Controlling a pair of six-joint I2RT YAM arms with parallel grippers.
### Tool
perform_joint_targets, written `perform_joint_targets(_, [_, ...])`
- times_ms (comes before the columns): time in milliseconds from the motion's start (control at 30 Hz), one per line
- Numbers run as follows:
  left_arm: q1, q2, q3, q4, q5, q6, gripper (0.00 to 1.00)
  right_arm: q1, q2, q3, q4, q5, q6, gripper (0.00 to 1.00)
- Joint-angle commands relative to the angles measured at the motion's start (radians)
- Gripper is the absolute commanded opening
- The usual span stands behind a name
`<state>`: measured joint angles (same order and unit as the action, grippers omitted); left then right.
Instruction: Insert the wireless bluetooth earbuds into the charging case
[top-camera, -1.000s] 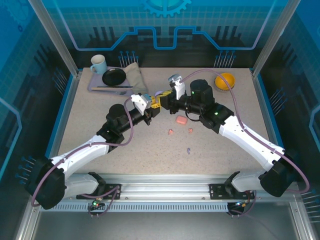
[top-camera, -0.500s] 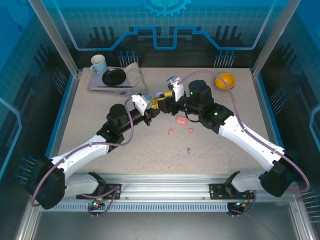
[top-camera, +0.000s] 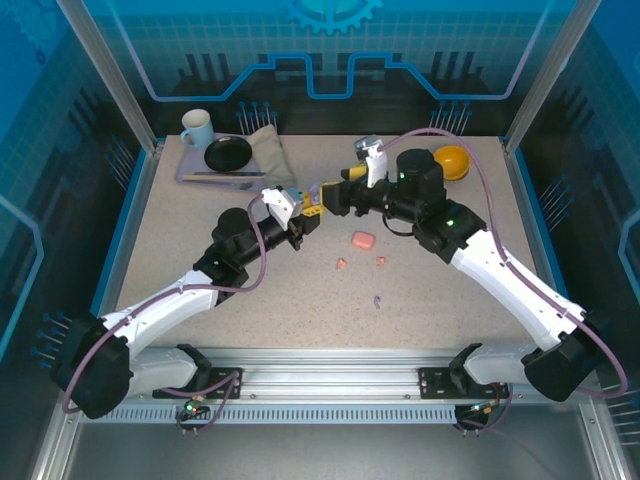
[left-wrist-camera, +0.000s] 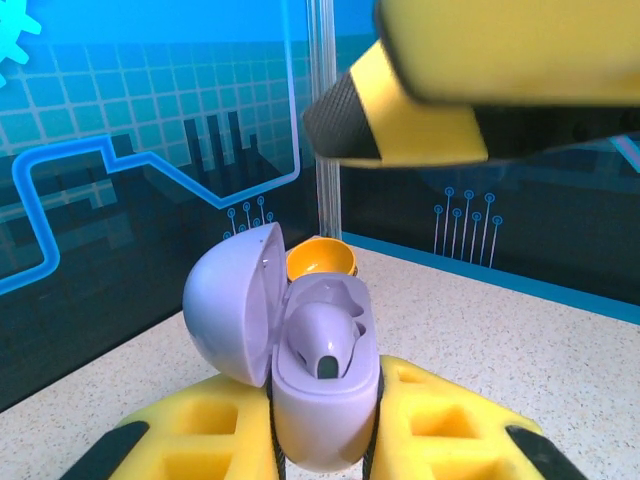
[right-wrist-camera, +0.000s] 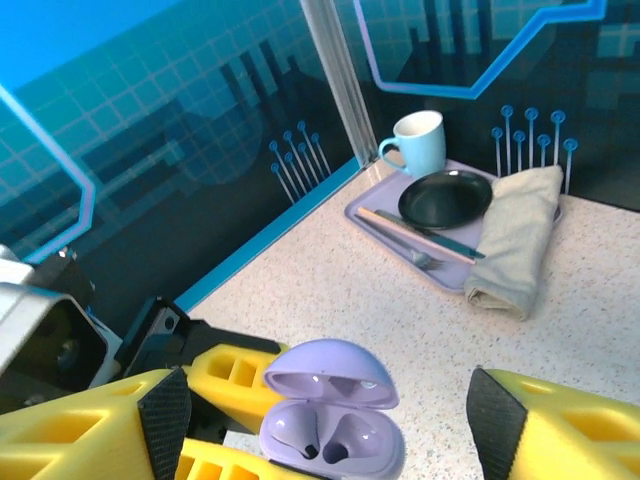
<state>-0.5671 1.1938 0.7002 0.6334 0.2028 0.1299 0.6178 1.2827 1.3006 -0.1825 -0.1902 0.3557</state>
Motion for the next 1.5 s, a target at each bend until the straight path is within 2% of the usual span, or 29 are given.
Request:
perform_joint_targets(0, [-0.006, -0.019, 0.015, 0.042, 0.005, -0.006, 0.0, -0.025, -0.023, 0.038, -0.033, 0.029, 0.063, 0.77])
perform_joint_targets(167, [-0.006, -0.028, 0.008, 0.037, -0.005, 0.003, 0.0, -0.081, -0.04, 0.032, -0.19, 0.146, 0.173, 0.78])
perform_joint_targets(267, [-0.006, -0.034, 0.001, 0.038, -0.013, 0.006, 0.0, -0.119, -0.061, 0.002, -0.357, 0.244, 0.254, 0.77])
perform_joint_targets(500, [-0.006, -0.052, -0.002, 0.03, -0.009, 0.01, 0.0, -0.137, -0.105, -0.245, -0.526, 0.275, 0.306, 0.77])
perform_joint_targets(700, [-0.006, -0.082, -0.004, 0.01, -0.009, 0.009, 0.0, -0.079, -0.111, -0.487, -0.519, 0.28, 0.444, 0.72])
perform_joint_targets(833, [-0.005, -0.091, -0.007, -0.001, -0.005, 0.008, 0.0, -0.027, -0.089, -0.564, -0.486, 0.29, 0.561, 0.69])
perform_joint_targets(1033, [-0.006, -0.088, -0.014, 0.011, -0.006, -0.005, 0.0, 0.037, 0.017, -0.569, -0.46, 0.304, 0.661, 0.58])
perform_joint_targets(1233, [-0.007, -0.091, -0.025, 0.024, -0.004, -0.013, 0.0, 0.052, 0.095, -0.55, -0.408, 0.31, 0.665, 0.47])
perform_joint_targets(1467, [-0.007, -0.095, -0.042, 0.04, -0.005, -0.018, 0.0, 0.055, 0.171, -0.518, -0.384, 0.309, 0.643, 0.43])
